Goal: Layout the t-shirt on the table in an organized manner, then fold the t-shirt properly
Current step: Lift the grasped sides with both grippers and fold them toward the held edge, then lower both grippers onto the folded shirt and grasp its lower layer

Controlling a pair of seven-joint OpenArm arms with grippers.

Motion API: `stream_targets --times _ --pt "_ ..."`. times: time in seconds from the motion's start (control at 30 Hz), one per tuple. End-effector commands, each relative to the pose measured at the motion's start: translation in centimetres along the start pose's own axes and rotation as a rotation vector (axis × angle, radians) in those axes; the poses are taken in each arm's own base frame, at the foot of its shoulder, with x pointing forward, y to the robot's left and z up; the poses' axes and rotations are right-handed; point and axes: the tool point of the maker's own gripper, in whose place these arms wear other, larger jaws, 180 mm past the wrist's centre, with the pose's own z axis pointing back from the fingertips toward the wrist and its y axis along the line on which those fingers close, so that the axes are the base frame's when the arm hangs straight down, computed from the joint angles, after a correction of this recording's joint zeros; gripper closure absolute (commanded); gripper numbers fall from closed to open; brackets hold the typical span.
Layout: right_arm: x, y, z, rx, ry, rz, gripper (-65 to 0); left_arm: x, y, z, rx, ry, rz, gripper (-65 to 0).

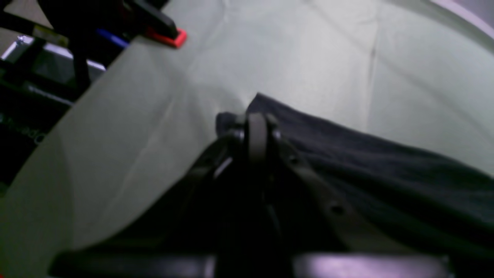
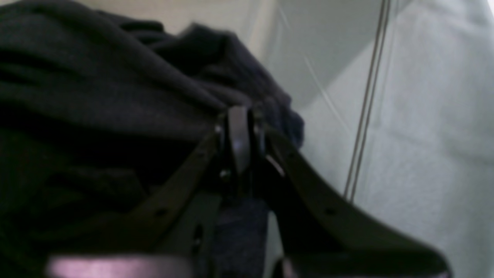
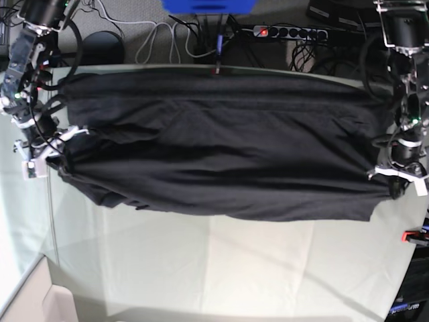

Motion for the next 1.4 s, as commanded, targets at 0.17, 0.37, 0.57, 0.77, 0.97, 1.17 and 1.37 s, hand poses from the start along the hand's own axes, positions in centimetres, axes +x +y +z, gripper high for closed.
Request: stream_targets --times 0.17,0.37,0.57,0.77,0.97,1.17,1.37 --pt "1.0 -3.8 2.9 -0.113 -0.078 -0.059 0.0 3.0 0.4 1.4 -0.004 -0.090 -0.026 0.0" --pt "-2.8 -2.8 4.3 -0.096 0.006 -0.075 0.0 1.9 1.5 3.3 0.034 -0.083 0.000 0.0" --pt "-5.8 0.3 4.9 -0.024 0.087 -0.072 0.0 -1.5 2.1 4.9 0.041 -0.005 -0.008 0.0" --pt "-6.6 0.7 5.3 -0.015 0.107 -0.072 0.0 -3.1 2.2 5.5 0.054 0.025 0.010 0.0" --pt "-7.1 0.6 5.4 -0.015 0.126 -0.071 0.0 -4.2 2.2 6.1 0.052 0.054 0.004 -0.1" --pt "-7.2 0.5 6.1 -0.021 0.133 -0.057 -16.8 -4.6 2.7 6.7 0.060 0.068 -0.004 -16.5" --pt "-5.2 -1.9 7.5 -0.111 0.061 -0.081 -32.7 -3.7 4.0 7.0 0.094 0.039 0.008 -38.8"
